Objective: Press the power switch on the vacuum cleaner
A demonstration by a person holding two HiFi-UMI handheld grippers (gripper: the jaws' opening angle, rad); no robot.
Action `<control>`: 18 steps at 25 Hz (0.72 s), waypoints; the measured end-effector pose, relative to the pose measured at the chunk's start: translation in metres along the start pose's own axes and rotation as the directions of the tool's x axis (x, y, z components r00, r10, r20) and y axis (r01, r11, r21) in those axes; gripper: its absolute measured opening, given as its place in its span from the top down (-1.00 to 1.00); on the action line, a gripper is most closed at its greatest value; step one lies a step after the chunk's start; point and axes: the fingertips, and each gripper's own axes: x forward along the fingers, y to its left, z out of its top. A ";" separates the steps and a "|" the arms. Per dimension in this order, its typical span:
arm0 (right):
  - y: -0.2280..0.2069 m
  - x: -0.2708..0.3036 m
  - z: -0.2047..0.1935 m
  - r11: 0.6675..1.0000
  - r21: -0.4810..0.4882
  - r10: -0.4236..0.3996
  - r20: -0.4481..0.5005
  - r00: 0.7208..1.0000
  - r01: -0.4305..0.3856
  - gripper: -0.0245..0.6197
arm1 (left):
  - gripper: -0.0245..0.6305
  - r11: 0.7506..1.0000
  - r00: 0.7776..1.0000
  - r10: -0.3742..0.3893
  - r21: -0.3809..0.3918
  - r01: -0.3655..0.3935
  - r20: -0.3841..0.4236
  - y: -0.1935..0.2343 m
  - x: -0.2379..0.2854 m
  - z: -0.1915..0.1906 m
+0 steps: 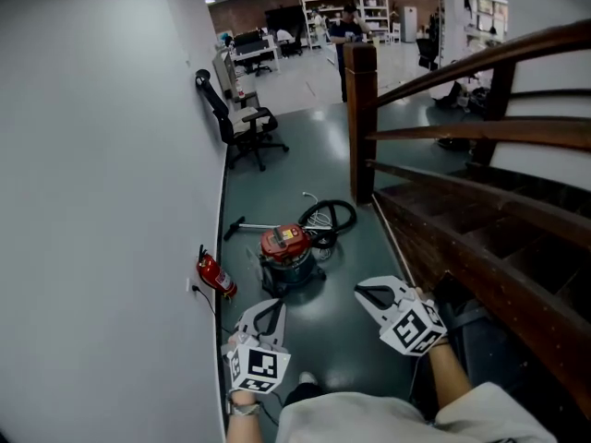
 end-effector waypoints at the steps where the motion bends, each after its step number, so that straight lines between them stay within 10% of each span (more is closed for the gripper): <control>1: -0.004 0.001 0.002 1.000 -0.004 -0.001 0.003 1.000 0.001 0.83 | 0.92 1.000 1.000 0.002 0.002 -0.002 0.002 0.002 0.002 0.002; 18: -0.077 0.079 -0.005 0.999 0.007 -0.045 0.005 0.999 0.045 0.83 | 0.92 0.999 0.999 -0.032 0.012 0.032 0.029 0.063 0.089 -0.019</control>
